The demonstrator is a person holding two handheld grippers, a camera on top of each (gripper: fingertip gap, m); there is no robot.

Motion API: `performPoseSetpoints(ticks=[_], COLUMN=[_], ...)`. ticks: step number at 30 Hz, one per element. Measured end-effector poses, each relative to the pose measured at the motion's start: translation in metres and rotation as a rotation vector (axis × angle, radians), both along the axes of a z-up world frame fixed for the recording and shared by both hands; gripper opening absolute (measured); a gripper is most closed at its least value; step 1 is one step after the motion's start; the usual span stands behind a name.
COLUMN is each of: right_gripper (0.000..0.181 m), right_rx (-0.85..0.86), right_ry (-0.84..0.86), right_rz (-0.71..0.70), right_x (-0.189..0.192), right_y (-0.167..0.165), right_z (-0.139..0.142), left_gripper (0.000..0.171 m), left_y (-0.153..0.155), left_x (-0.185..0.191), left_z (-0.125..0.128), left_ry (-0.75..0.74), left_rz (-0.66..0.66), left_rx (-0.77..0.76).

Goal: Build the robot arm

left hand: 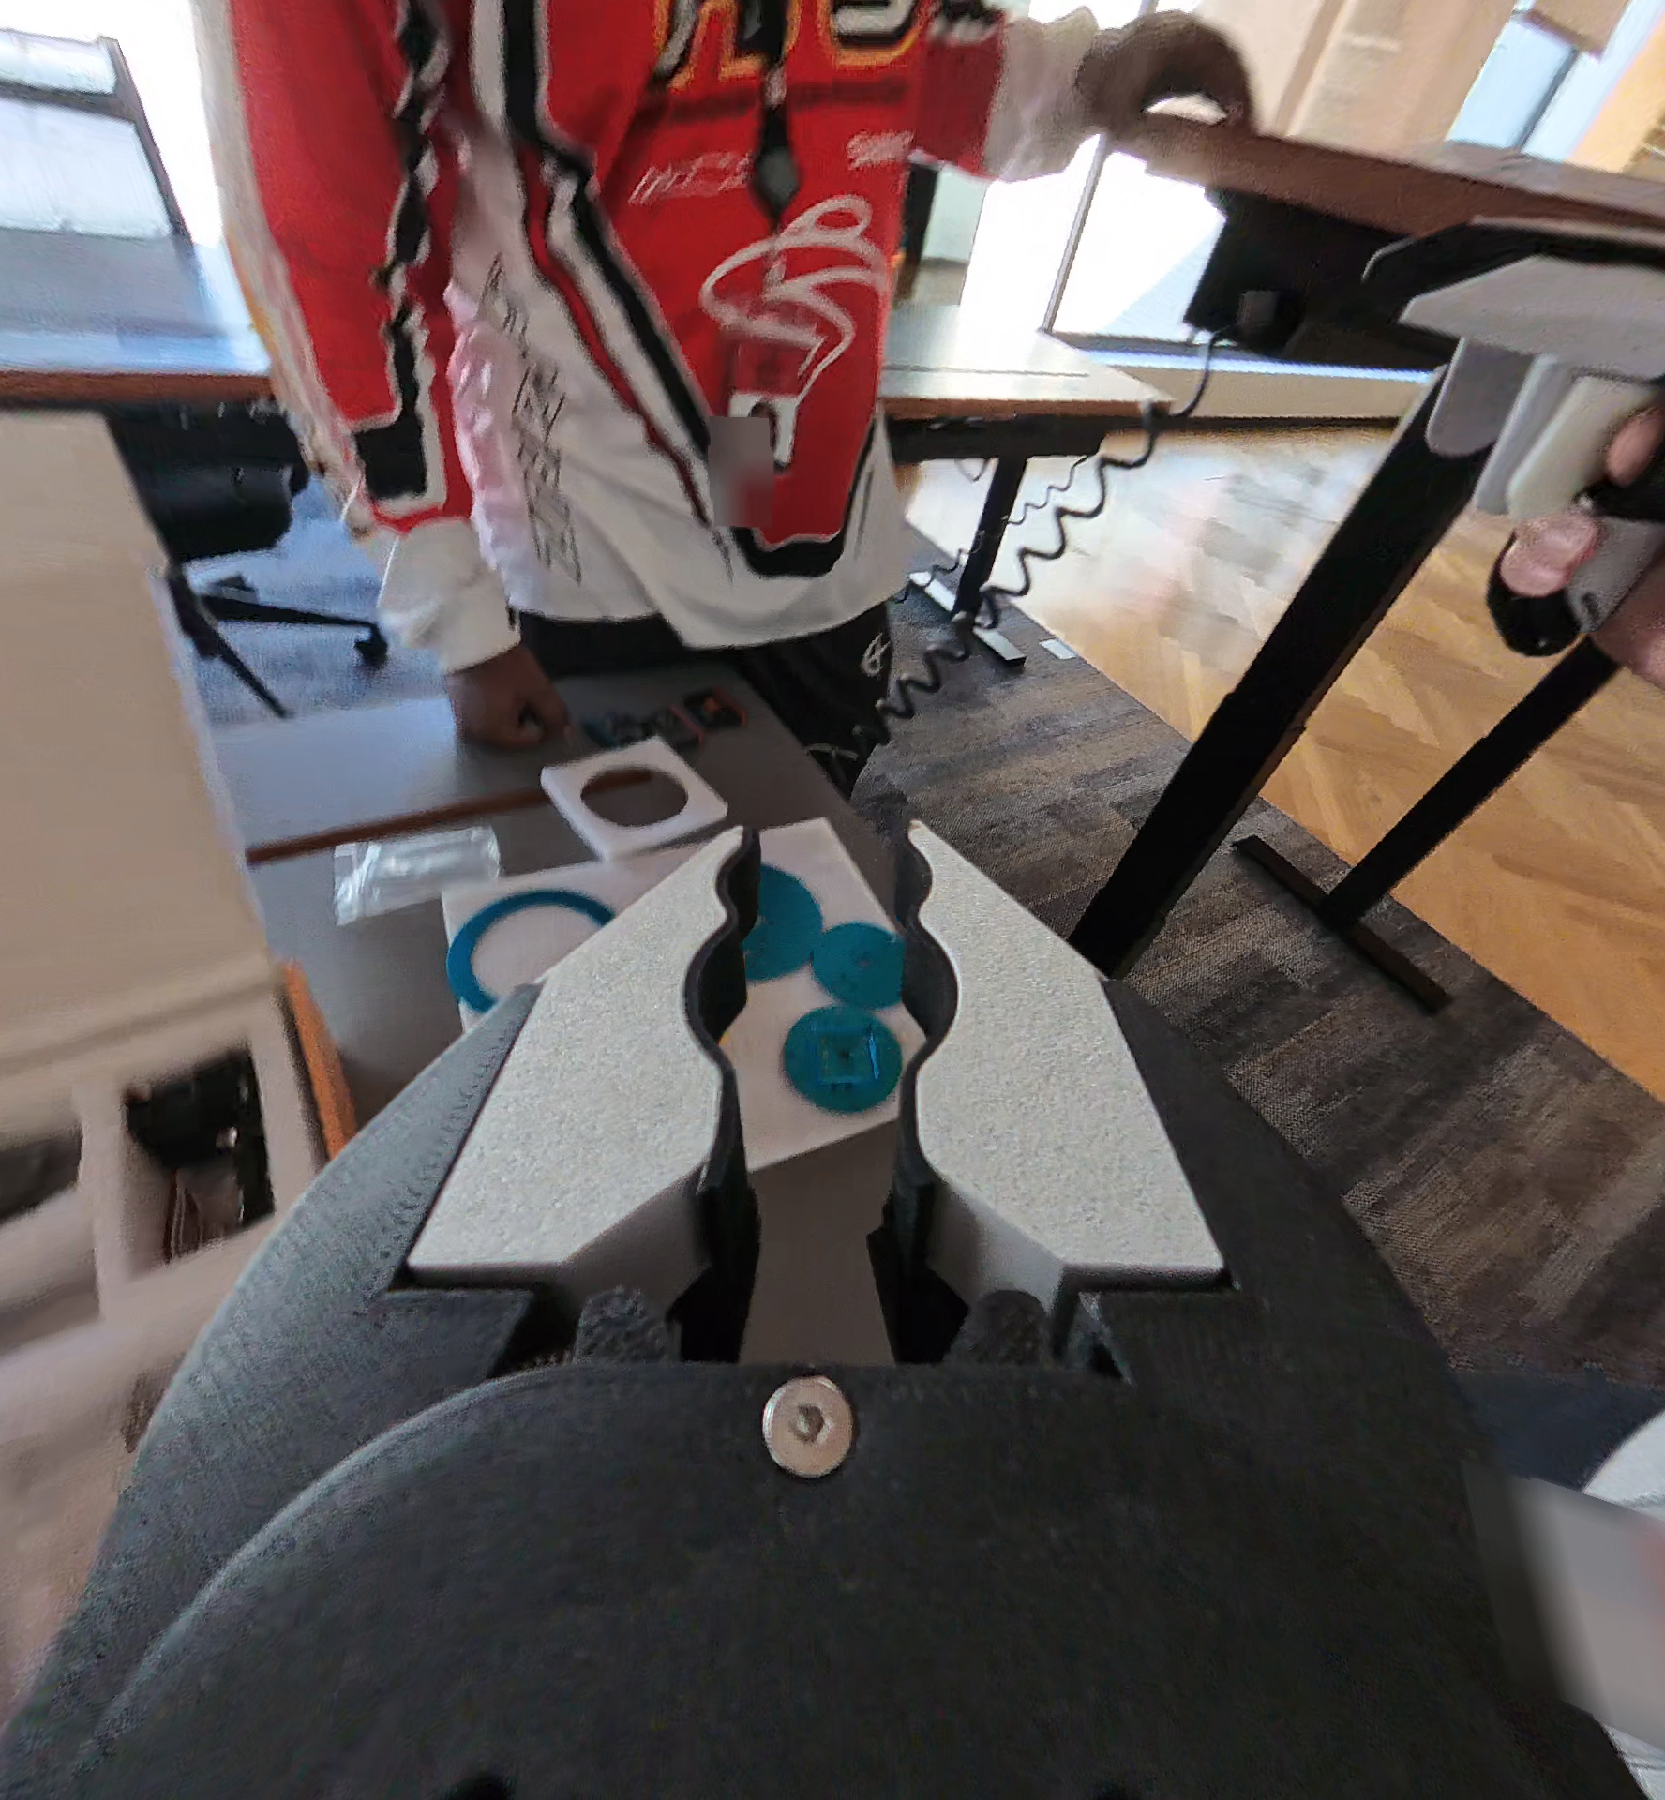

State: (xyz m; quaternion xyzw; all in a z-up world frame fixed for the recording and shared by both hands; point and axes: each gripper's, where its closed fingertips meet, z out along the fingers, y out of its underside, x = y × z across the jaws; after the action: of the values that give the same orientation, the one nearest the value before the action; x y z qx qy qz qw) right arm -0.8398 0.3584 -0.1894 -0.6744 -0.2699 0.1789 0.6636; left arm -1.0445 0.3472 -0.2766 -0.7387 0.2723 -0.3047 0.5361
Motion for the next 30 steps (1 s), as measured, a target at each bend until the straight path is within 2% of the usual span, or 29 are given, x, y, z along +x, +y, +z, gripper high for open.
performPoseSetpoints(ticks=[4, 9, 12, 16, 20, 23, 27, 30], right_gripper=[0.058, 0.055, 0.052, 0.046, 0.043, 0.058, 0.087, 0.084], right_rx=[0.045, 0.060, 0.033, -0.014, -0.015, 0.005, 0.014, 0.008], right_ry=[0.005, 0.028, 0.047, 0.008, -0.026, -0.106, -0.086, -0.021], right_rz=[0.049, 0.000, -0.081, -0.228, -0.406, -0.562, -0.626, -0.654], right_x=[0.006, 0.050, 0.102, 0.190, 0.283, 0.352, 0.404, 0.431], right_y=[-0.054, -0.130, -0.184, -0.261, -0.342, -0.393, -0.439, -0.450], right_z=[0.052, 0.089, 0.103, 0.110, 0.115, 0.113, 0.114, 0.113], left_gripper=[0.029, 0.034, 0.036, 0.042, 0.043, 0.046, 0.048, 0.049], left_y=[-0.032, -0.090, -0.131, -0.186, -0.237, -0.268, -0.302, -0.306], left_x=[0.057, 0.144, 0.206, 0.296, 0.377, 0.429, 0.483, 0.512], left_z=[0.056, 0.107, 0.126, 0.137, 0.153, 0.173, 0.193, 0.196], left_ry=[0.026, 0.010, -0.033, -0.033, -0.031, -0.064, -0.131, -0.110], left_rz=[-0.095, -0.187, -0.239, -0.316, -0.400, -0.482, -0.622, -0.667], left_rx=[0.106, 0.185, 0.184, 0.138, 0.174, 0.166, 0.107, 0.108])
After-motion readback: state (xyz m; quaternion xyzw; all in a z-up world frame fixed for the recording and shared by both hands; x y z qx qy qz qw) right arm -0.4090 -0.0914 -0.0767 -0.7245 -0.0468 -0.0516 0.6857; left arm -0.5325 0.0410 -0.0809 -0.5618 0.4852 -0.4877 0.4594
